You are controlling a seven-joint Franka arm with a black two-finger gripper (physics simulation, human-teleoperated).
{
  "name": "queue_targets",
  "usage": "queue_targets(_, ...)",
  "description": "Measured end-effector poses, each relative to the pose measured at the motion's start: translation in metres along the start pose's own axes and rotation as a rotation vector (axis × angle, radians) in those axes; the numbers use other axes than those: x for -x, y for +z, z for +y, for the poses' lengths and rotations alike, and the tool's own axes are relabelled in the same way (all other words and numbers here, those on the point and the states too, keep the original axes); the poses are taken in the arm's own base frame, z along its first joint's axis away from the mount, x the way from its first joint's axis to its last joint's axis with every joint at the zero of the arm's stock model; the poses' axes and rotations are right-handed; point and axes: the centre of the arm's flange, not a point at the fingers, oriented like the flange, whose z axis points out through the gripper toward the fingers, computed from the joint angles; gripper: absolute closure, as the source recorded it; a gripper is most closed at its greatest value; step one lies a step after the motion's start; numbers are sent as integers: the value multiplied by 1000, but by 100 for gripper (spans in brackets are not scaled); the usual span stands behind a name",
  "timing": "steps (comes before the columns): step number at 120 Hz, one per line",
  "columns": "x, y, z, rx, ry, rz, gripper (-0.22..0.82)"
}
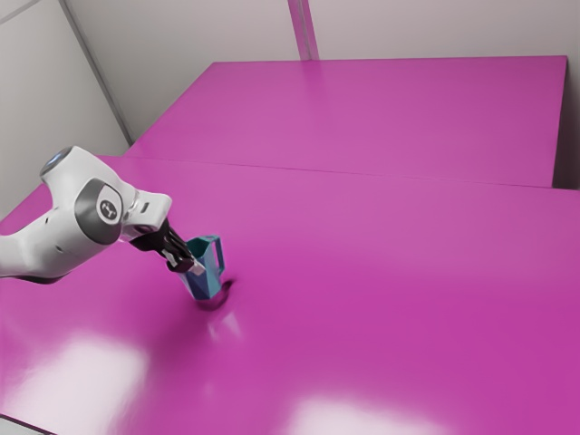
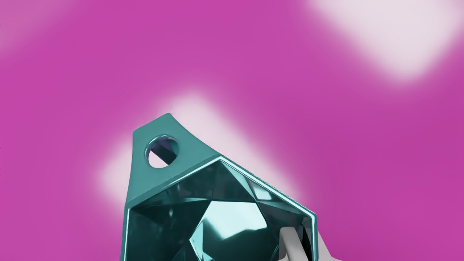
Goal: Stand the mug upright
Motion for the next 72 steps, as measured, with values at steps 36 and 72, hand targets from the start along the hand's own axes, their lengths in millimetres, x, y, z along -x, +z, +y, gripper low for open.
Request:
queue_targets(36,-5,12,-1,-37,-114,-14,79)
queue_targets(72,-2,23,-4,-36,-205,-27,77)
